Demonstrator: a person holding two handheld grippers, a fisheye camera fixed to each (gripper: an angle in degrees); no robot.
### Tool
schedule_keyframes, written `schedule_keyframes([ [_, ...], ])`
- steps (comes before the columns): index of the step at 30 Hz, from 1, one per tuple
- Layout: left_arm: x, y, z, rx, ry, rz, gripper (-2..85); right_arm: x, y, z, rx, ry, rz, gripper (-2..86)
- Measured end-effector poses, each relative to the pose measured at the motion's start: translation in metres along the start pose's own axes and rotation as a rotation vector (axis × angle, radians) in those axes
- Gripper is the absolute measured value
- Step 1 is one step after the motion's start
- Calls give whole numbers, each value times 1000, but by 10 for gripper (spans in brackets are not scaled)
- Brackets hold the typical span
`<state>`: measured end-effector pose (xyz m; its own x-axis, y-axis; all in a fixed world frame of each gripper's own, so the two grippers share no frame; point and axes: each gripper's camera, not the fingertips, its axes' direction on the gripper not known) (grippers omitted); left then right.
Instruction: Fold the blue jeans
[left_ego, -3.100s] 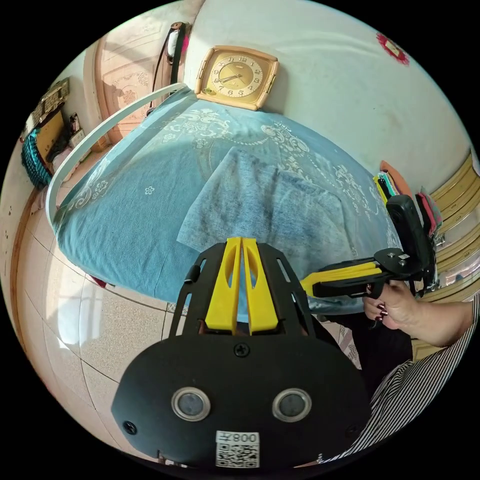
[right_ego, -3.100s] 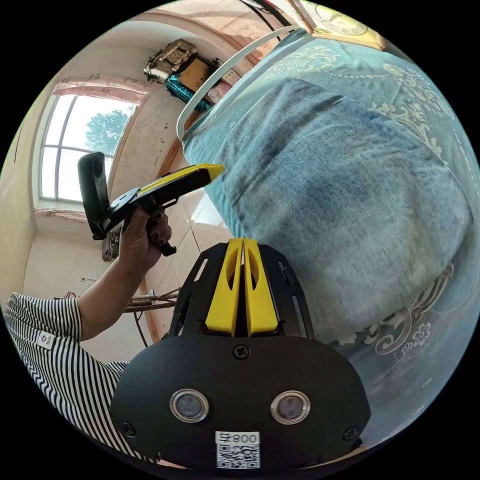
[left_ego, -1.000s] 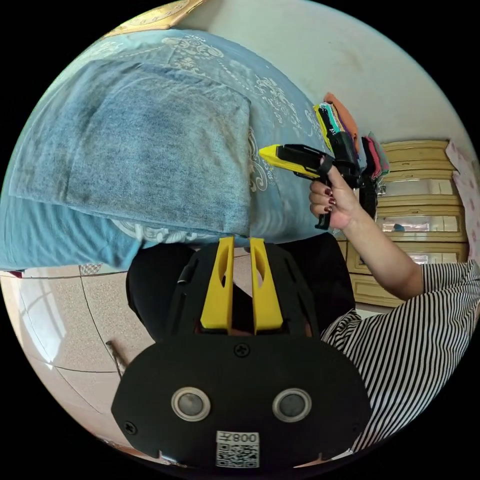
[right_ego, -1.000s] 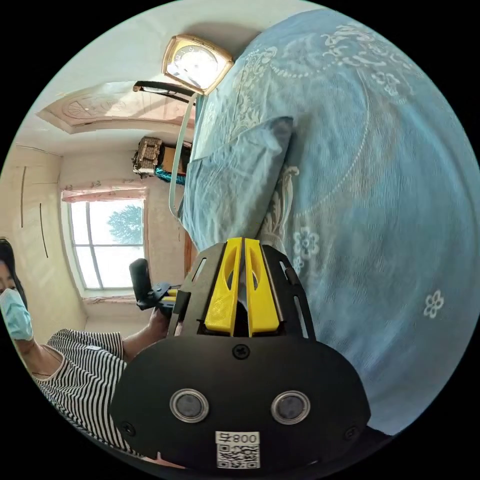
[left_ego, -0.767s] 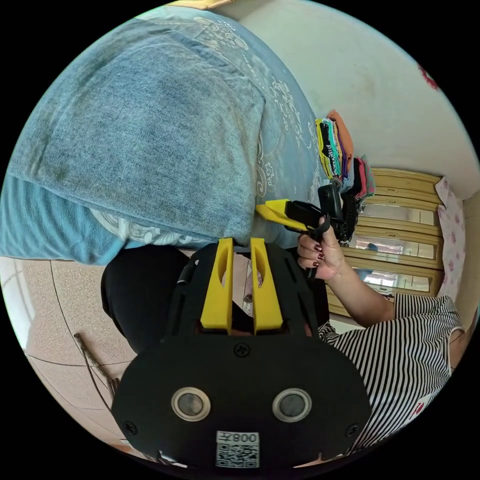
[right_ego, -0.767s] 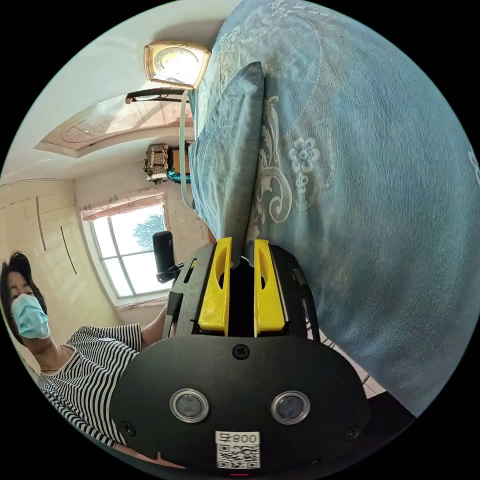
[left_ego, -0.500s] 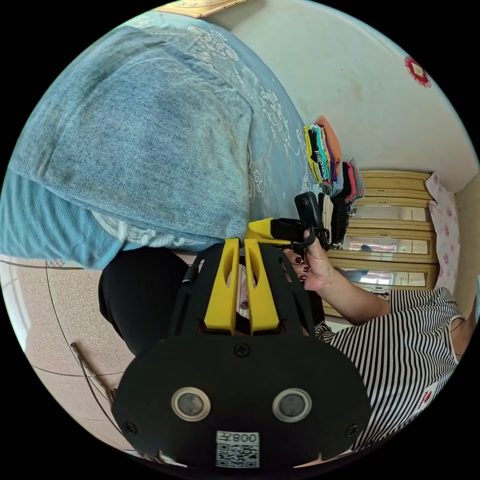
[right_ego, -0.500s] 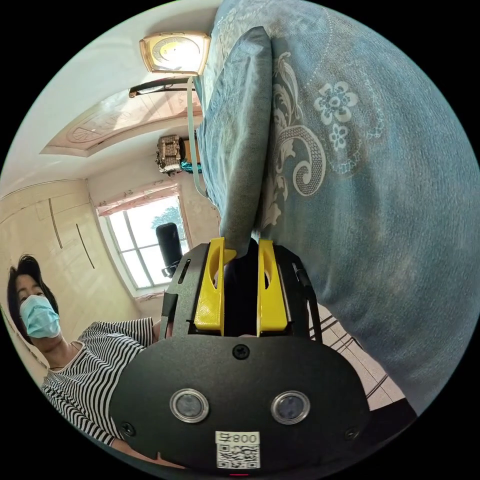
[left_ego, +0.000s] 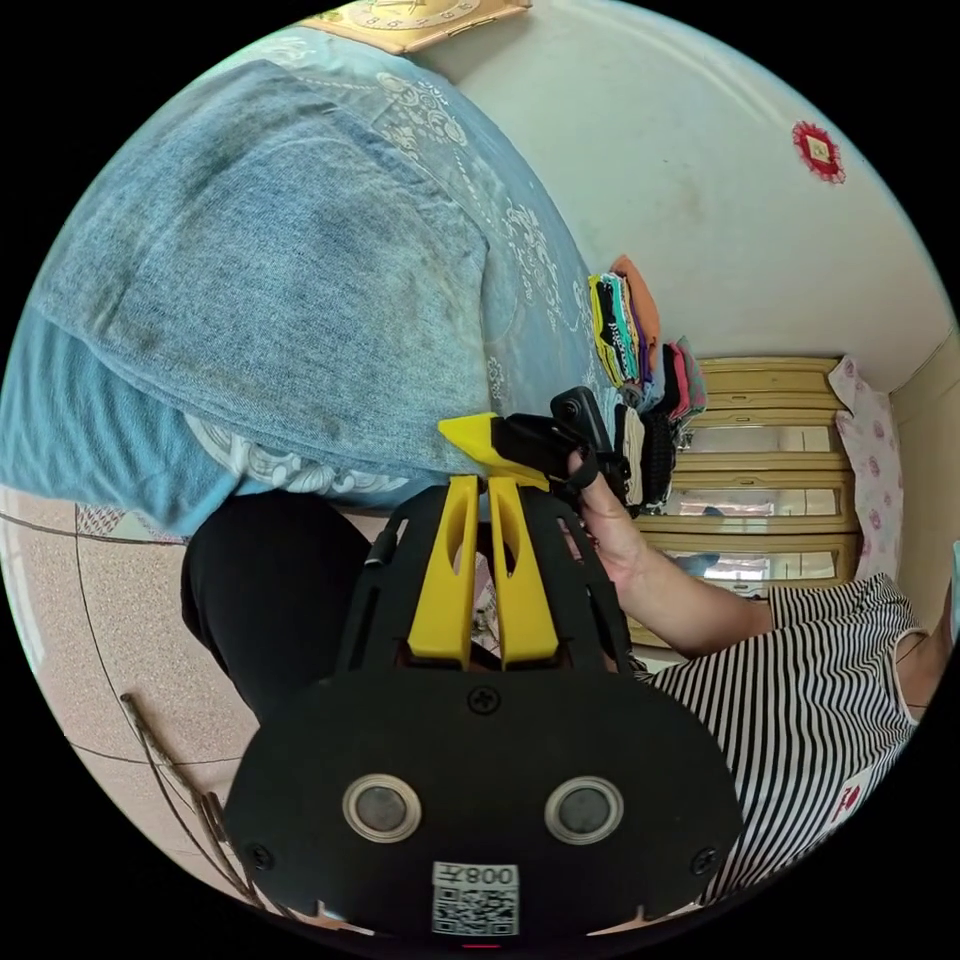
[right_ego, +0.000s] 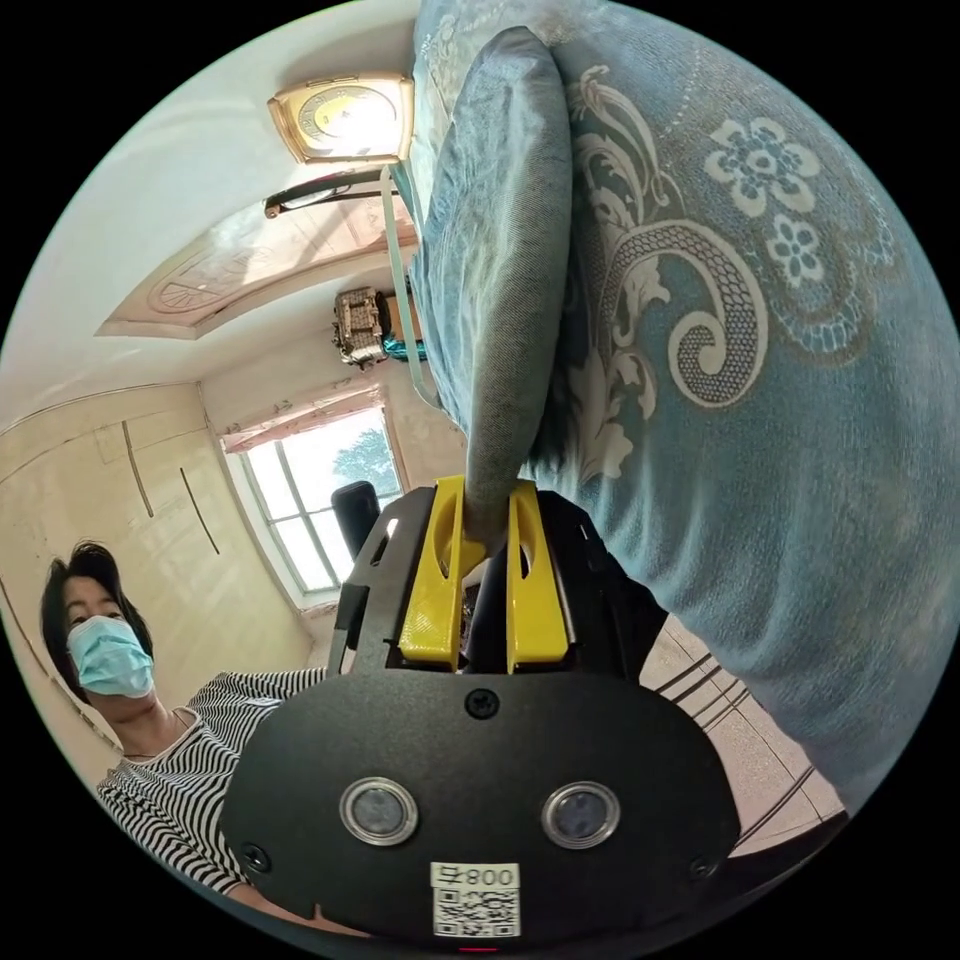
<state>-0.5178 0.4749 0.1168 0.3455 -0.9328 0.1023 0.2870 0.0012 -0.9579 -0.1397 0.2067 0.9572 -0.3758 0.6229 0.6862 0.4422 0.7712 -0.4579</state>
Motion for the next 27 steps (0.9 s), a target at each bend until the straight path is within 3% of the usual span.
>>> schedule_keyframes([
  [12,-86,48,-84,284,204,-143,36,-55,-4,30,-29,15,-87,48],
  [20,-157,73,-129,581,435,-346,91,-114,-13,55,-29,32,-188,33],
  [27,-199,71,-143,724,620,-472,140,-142,-7,78,-24,52,-213,27],
])
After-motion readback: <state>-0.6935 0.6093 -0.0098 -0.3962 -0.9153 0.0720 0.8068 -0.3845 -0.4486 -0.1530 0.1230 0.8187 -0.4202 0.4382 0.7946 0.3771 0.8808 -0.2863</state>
